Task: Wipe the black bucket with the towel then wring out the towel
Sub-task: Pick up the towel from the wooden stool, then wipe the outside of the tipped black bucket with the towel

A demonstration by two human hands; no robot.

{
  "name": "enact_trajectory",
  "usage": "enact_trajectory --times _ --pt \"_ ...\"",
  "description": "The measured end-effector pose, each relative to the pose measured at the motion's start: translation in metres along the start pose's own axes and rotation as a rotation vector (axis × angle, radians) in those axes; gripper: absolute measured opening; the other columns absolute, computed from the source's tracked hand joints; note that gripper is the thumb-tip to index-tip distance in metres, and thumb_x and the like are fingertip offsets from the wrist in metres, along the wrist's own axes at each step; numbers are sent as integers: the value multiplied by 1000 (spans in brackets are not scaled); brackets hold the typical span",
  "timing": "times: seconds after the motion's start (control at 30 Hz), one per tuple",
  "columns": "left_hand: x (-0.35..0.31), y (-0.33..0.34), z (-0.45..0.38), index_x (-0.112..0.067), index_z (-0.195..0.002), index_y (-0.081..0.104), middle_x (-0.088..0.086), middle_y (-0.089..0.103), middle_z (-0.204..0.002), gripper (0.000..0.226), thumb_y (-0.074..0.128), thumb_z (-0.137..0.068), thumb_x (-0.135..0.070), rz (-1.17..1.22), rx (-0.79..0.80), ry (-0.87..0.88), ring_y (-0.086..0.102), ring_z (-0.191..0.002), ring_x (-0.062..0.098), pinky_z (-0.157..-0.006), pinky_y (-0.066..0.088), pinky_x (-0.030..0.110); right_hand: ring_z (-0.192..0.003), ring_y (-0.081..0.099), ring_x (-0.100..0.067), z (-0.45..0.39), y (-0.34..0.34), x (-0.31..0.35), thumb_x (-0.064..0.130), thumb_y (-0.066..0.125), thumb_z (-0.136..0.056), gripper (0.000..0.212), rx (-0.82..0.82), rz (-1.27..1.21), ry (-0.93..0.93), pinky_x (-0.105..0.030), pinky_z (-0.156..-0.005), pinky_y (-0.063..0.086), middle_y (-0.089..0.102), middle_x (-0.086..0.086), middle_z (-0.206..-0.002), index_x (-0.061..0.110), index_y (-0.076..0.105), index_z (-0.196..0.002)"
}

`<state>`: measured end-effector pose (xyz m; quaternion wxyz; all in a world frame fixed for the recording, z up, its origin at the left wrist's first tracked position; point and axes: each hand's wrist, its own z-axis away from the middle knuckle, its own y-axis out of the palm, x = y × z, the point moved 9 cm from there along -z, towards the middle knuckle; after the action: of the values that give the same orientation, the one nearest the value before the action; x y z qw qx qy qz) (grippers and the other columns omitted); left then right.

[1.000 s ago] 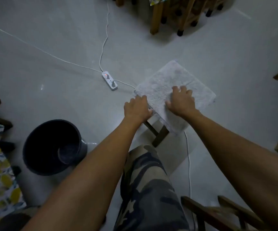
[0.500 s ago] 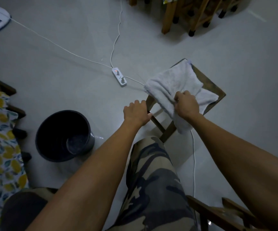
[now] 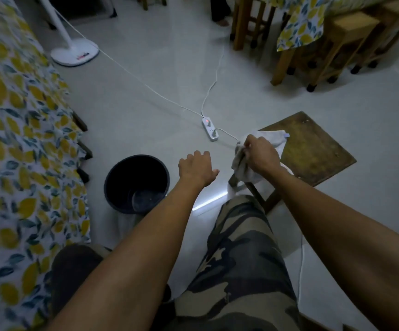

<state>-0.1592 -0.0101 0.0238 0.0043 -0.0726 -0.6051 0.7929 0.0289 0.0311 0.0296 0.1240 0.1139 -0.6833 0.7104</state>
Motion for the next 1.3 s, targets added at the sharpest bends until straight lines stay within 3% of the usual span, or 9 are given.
enact_trajectory --times 0.17,0.3,0.5,0.6,0.77,0.97,1.1,1.17,1.3 --pt "55 0 35 -15 -135 47 12 54 -133 61 53 -93 -58 14 11 -106 54 -120 33 -89 44 44 -89 61 -32 19 15 65 19 48 -102 17 28 -38 -101 -41 -74 51 63 -16 -103 9 58 -111" --pt "93 10 46 -14 -134 47 14 52 -135 60 53 -93 -58 38 16 -166 51 -122 34 -90 43 45 -94 63 -27 27 40 98 25 49 -105 20 98 -130 -92 -40 -81 52 65 -13 -105 10 58 -112" --pt "132 54 26 -14 -135 48 14 52 -136 60 56 -92 -54 64 93 -183 51 -122 35 -93 42 47 -86 55 -22 22 91 116 25 51 -104 17 186 -200 -49 -32 -72 42 68 -12 -104 10 58 -108" --pt "147 89 6 -13 -135 47 15 52 -137 60 56 -92 -54 80 147 -202 51 -123 36 -93 43 47 -91 63 -27 12 129 118 27 53 -102 15 235 -214 -49 -36 -72 49 69 -10 -102 14 60 -106" --pt "157 153 -39 -14 -135 47 15 52 -136 59 56 -92 -53 94 243 -225 51 -123 36 -94 44 48 -89 64 -22 -13 188 110 29 55 -101 15 295 -202 -45 -37 -75 57 66 -5 -101 16 62 -106" --pt "162 216 -96 -28 -134 54 14 47 -134 37 52 -99 -38 -18 330 -221 48 -123 35 -99 40 51 -83 54 -19 -51 232 71 29 56 -102 16 279 -182 3 -30 -70 40 59 -3 -100 15 62 -108" --pt "167 247 -116 -32 -139 50 14 50 -137 43 55 -97 -23 -28 429 -230 53 -122 35 -98 42 47 -85 55 -17 -67 254 56 29 55 -102 17 308 -168 20 -29 -71 40 62 -5 -105 15 62 -110" --pt "165 253 -122 -30 -140 49 13 52 -136 48 54 -95 -14 -29 434 -211 58 -118 35 -95 44 44 -85 51 -16 -72 258 55 28 53 -103 18 316 -137 7 -27 -72 37 61 -5 -106 15 61 -111" --pt "169 249 -124 -19 -134 54 14 56 -129 42 53 -94 -5 -18 353 -220 62 -112 37 -87 51 44 -93 61 -24 -73 264 59 28 53 -103 17 352 -125 -21 -30 -71 41 61 -8 -108 16 61 -111"
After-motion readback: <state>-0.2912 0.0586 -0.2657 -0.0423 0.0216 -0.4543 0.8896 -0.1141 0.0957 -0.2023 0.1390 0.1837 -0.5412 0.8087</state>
